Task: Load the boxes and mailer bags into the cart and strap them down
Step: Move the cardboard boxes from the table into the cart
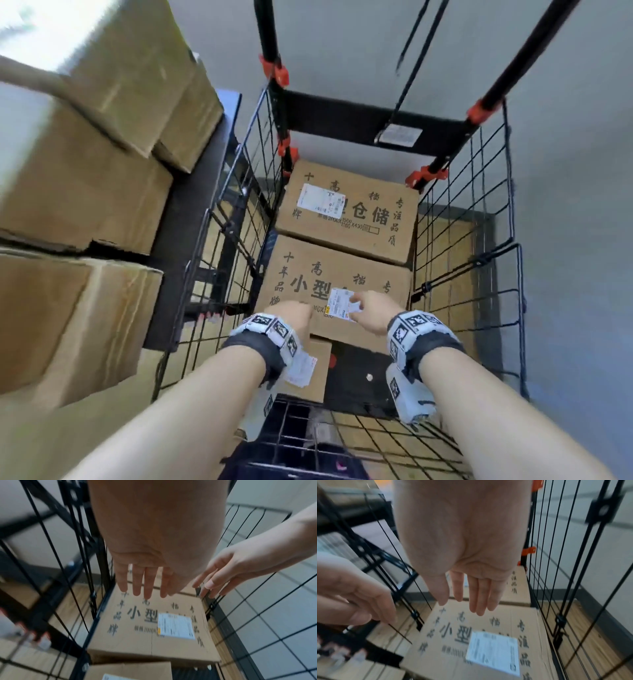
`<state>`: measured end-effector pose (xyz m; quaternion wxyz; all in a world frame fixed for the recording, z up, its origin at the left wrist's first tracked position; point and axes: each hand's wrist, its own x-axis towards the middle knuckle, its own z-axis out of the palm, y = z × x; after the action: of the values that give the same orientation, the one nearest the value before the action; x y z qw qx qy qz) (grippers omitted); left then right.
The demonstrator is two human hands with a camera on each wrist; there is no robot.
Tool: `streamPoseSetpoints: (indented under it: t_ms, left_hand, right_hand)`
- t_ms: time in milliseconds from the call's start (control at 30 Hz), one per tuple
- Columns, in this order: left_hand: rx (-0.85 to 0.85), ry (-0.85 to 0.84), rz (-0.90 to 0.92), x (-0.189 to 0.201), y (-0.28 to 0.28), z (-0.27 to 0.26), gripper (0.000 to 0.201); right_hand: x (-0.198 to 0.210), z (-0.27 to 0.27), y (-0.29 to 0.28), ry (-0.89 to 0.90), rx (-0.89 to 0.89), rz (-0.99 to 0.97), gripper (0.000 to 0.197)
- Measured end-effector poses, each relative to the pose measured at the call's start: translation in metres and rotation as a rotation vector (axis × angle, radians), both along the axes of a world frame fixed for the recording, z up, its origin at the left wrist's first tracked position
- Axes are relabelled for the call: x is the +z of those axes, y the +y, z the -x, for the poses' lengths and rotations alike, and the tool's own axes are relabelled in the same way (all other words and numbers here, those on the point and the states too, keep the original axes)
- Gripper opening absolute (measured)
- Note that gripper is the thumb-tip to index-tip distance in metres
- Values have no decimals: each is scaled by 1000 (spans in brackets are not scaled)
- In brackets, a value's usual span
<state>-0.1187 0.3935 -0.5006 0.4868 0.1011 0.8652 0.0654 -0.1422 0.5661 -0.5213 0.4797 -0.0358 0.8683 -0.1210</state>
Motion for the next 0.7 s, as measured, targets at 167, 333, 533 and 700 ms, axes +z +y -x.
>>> streamPoseSetpoints:
  t_ms: [167, 333, 533, 700]
  left_hand:
    - [114, 216, -28, 89, -15, -11, 28]
    - [196, 481, -44, 183, -32, -38, 27]
    - [326, 674, -48, 270, -64, -80, 30]
    - [443, 776, -59, 311, -109, -112, 30]
  right_hand:
    - [93, 0, -10, 188, -18, 72, 40]
    - [185, -20, -26, 342, -28, 154, 38]
    - [267, -50, -57, 468, -2, 243, 33]
    - [301, -79, -96, 501, -30, 337, 34]
